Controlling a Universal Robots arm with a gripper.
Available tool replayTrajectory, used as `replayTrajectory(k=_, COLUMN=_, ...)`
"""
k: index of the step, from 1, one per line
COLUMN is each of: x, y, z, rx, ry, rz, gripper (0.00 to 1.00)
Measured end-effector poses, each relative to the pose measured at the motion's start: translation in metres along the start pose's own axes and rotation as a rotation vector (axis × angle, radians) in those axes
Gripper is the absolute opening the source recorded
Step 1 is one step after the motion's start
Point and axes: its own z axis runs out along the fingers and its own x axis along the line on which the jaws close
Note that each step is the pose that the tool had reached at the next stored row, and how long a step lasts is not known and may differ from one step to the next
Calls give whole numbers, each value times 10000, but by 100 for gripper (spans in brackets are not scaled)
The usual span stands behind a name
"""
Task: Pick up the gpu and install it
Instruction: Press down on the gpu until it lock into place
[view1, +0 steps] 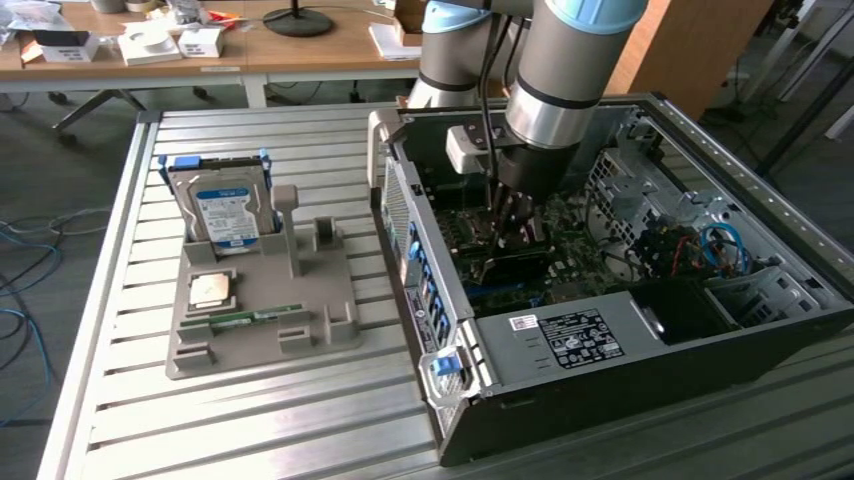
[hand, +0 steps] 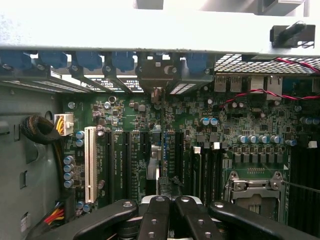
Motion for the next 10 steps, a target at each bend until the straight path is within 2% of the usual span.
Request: replayTrajectory(k=10, x=22, y=-1, z=-45, rx=-2, ry=7, rz=-1, gripper=11)
